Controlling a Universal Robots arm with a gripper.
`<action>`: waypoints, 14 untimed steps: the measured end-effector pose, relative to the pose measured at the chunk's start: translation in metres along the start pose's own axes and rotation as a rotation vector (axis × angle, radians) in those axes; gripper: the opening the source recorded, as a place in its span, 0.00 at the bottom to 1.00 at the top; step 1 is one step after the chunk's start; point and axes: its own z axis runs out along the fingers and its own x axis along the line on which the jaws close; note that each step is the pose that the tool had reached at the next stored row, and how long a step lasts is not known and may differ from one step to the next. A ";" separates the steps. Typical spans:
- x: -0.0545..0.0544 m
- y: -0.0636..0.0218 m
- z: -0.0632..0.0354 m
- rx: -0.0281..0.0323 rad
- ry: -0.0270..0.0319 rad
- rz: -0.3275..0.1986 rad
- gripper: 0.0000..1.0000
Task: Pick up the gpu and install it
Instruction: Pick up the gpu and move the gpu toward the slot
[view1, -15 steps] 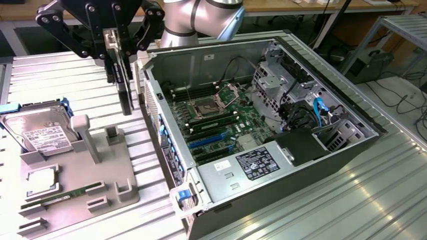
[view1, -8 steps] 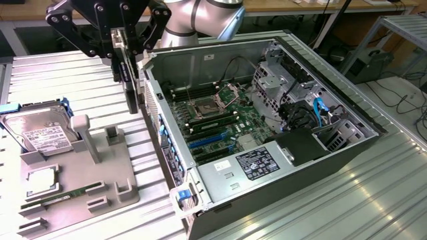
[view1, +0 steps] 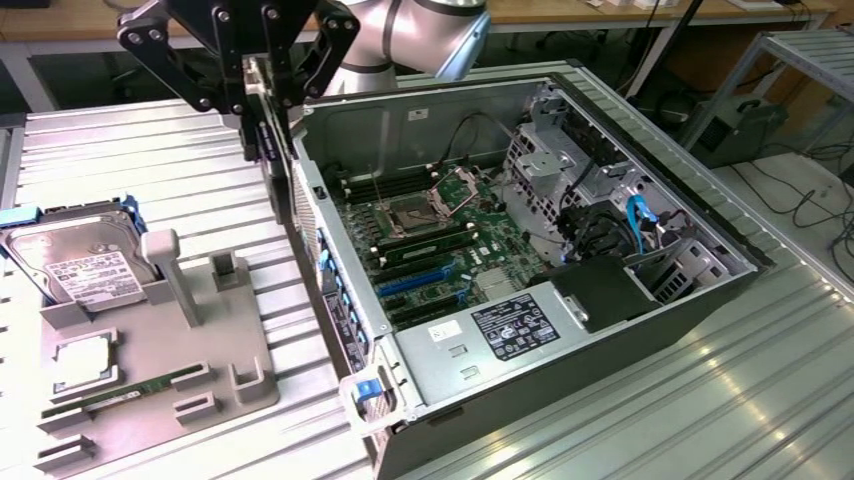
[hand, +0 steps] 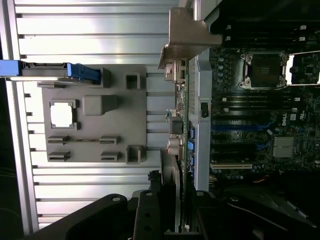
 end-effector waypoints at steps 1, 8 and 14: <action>-0.001 0.0000 0.0000 0.0000 0.0000 0.000 0.27; -0.011 0.0001 0.0003 0.0000 0.0000 0.000 0.27; -0.021 0.0002 0.0004 0.0000 0.0000 0.000 0.27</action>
